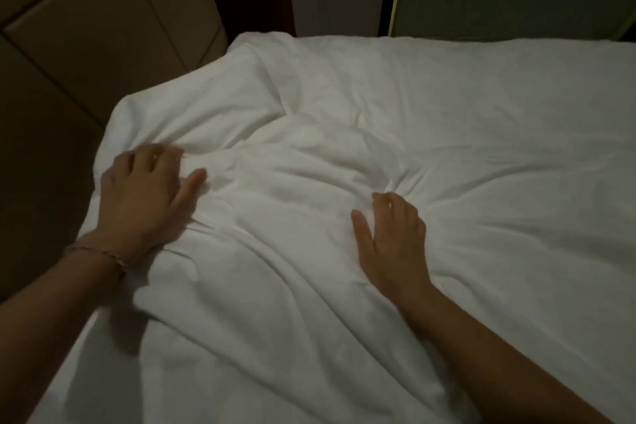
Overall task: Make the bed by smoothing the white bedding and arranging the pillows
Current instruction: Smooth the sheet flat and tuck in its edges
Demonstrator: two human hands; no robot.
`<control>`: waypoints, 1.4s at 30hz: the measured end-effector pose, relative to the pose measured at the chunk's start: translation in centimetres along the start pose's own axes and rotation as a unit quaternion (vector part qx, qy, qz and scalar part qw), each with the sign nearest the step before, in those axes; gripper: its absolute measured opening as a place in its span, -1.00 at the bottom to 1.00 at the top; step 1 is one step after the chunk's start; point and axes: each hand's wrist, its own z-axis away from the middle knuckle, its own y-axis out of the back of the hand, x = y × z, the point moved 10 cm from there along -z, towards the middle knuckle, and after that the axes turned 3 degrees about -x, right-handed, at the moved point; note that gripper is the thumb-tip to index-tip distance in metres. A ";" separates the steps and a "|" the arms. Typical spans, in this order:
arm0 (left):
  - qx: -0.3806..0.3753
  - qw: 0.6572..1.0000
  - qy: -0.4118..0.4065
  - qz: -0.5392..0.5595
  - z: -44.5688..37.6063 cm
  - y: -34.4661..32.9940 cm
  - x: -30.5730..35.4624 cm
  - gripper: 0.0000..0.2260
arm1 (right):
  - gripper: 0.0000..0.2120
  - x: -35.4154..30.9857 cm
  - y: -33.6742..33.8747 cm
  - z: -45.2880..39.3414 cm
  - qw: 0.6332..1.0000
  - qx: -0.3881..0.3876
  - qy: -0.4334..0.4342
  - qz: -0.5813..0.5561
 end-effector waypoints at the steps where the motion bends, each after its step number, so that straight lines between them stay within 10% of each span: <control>1: -0.014 1.000 0.021 -0.004 1.0 -0.3 -0.4 -0.35 | -0.39 -1.3 1.1 1.5 1.000 0.010 0.009 -0.010; 13: -0.029 0.942 0.296 0.158 12.9 -2.8 -5.3 0.07 | -0.36 -9.7 0.5 13.8 0.995 -0.074 0.073 -0.004; 19: 0.000 0.951 0.278 0.136 11.7 -4.3 -5.2 -0.04 | -0.12 -9.2 -4.8 11.1 0.995 -0.090 0.031 0.032; 27: 0.019 0.985 0.137 0.104 11.1 -0.7 -7.1 -0.28 | -0.30 -10.7 -6.4 10.5 0.987 -0.157 0.028 0.023; 33: -0.004 0.993 0.108 0.050 14.4 7.7 -10.7 -0.24 | -0.37 -17.8 3.1 12.7 0.981 -0.059 0.184 0.029; 42: -0.172 0.966 0.178 -0.077 25.6 -1.7 -16.4 -0.31 | -0.45 -19.1 -5.2 20.0 0.966 -0.135 0.198 0.098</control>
